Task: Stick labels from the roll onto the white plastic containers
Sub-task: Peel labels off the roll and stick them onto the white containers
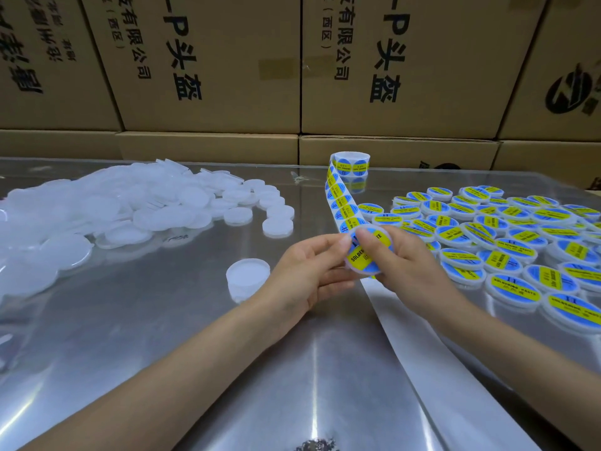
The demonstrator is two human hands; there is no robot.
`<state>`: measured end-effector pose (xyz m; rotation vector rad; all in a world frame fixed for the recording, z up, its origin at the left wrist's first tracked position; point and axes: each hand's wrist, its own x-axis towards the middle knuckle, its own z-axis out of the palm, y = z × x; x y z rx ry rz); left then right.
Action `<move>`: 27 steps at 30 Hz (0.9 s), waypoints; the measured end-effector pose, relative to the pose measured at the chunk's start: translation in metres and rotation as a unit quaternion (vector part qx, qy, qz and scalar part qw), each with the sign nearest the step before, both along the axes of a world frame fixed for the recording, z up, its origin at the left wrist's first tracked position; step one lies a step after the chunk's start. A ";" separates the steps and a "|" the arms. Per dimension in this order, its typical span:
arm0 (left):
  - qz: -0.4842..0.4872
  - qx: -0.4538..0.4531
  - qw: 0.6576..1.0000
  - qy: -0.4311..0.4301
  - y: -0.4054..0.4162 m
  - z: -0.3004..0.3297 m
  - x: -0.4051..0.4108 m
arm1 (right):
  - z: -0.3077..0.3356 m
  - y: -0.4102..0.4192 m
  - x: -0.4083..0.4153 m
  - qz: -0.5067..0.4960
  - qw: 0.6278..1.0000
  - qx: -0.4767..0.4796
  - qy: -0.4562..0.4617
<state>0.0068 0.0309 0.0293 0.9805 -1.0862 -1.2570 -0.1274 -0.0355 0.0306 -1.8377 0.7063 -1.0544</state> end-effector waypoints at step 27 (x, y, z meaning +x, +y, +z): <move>0.159 -0.124 0.950 -0.240 -0.005 -0.014 -0.012 | -0.011 0.009 0.005 -0.006 0.998 0.023 0.064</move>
